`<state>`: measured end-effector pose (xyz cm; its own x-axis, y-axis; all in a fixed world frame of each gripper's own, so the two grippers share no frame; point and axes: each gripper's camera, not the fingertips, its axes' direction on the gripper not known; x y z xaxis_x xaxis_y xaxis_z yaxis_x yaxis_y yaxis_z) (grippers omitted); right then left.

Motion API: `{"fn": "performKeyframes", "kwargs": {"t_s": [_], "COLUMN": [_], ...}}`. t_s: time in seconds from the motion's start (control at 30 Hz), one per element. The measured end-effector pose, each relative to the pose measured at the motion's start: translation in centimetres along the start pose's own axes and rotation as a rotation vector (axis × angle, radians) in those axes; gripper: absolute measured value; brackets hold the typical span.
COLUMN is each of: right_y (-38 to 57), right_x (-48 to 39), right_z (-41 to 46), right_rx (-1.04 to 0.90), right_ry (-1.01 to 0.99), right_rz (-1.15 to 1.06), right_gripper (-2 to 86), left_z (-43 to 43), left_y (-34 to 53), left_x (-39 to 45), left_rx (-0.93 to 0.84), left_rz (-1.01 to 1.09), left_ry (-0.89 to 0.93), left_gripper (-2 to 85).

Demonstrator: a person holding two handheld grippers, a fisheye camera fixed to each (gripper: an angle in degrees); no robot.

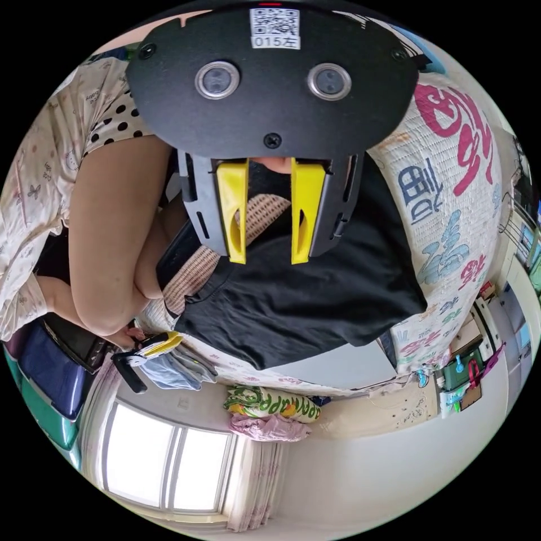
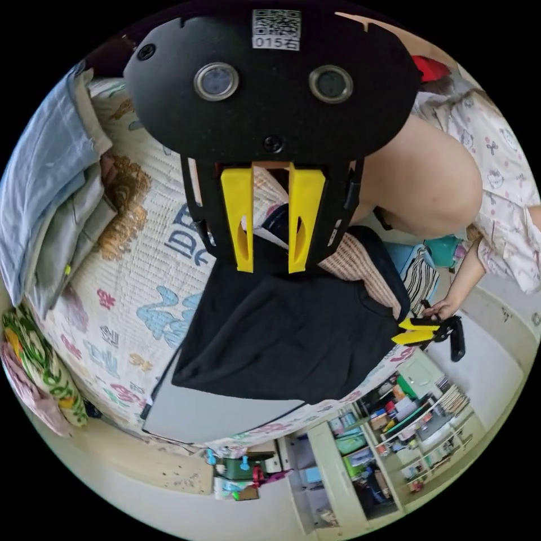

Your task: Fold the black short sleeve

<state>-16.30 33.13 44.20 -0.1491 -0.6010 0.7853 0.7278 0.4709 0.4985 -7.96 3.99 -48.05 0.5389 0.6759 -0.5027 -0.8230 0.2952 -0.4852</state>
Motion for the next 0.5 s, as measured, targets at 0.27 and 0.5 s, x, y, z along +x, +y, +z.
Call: {"fn": "performKeyframes", "kwargs": {"t_s": [0.27, 0.5], "right_y": [0.9, -0.7], "right_x": [11.6, 15.8], "right_z": [-0.5, -0.4], "right_rx": [0.037, 0.050], "right_ry": [-0.074, -0.141], "right_rz": [0.388, 0.414], "right_gripper": [10.1, 1.5], "left_z": [-3.2, -1.7], "left_y": [3.7, 6.7], "left_x": [-5.8, -10.2], "left_rx": [0.123, 0.032], "left_rz": [-0.436, -0.649], "left_ry": [-0.304, -0.245], "left_gripper": [13.6, 12.7]}}
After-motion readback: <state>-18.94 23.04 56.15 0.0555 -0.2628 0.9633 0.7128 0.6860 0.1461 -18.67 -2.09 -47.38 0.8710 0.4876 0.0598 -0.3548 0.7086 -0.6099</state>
